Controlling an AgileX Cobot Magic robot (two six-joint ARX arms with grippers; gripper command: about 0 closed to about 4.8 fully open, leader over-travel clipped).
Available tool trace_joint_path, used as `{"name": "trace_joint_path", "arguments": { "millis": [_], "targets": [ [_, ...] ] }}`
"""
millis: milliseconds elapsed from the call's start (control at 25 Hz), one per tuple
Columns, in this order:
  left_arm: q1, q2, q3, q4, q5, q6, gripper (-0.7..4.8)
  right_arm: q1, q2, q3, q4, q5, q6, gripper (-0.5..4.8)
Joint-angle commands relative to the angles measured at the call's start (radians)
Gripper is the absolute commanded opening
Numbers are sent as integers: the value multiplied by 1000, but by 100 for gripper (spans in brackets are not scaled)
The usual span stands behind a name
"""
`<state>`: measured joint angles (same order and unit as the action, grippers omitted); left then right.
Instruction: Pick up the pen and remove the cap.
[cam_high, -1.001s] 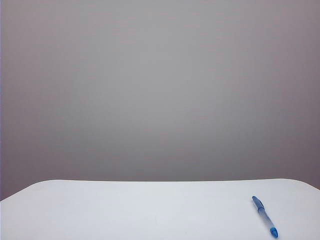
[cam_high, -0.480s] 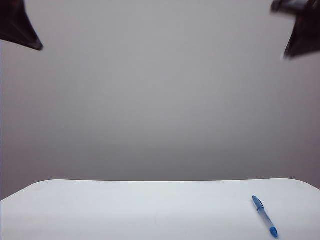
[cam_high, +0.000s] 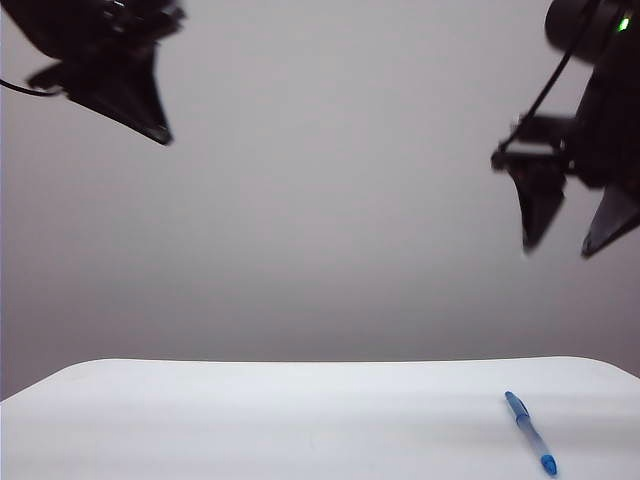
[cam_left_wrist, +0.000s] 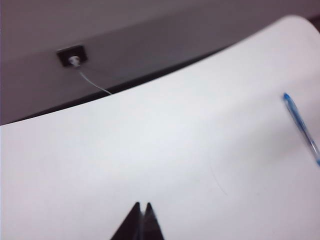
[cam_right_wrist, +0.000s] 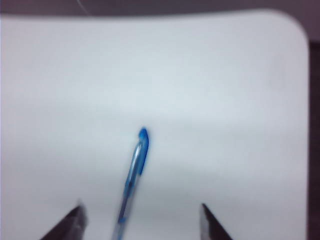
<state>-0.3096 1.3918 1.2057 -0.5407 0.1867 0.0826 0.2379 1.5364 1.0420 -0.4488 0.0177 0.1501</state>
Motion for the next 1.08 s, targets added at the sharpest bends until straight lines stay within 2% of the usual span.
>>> {"name": "trace_joint_path", "arguments": {
  "millis": [40,120,200,240,280,400,560,761,921,1081],
  "targets": [
    [-28,15,7,1,-15,22,-4,6,67,4,-21,-43,-1,310],
    [-47,31,8,2,-16,23,-1,10,120,4,-32,-47,-1,311],
    [-50,35,8,-4,-4,35,99,17,192,4,-38,-48,-2,311],
    [-54,35,8,-5,30,63,174,17,230,4,-38,-52,-2,311],
    [-53,34,8,-5,56,67,186,17,249,4,-40,-59,-1,311],
    [-53,35,8,-13,91,67,184,18,293,3,-40,-70,-1,311],
    [-54,35,8,-22,89,67,182,19,343,3,-39,-100,1,310],
    [-54,35,8,-23,87,67,174,32,352,3,-2,-95,11,304],
    [-54,35,8,-21,87,67,174,51,376,4,23,-87,34,273],
    [-53,35,8,-24,86,67,174,69,421,4,26,-61,39,273]
  ]
}}
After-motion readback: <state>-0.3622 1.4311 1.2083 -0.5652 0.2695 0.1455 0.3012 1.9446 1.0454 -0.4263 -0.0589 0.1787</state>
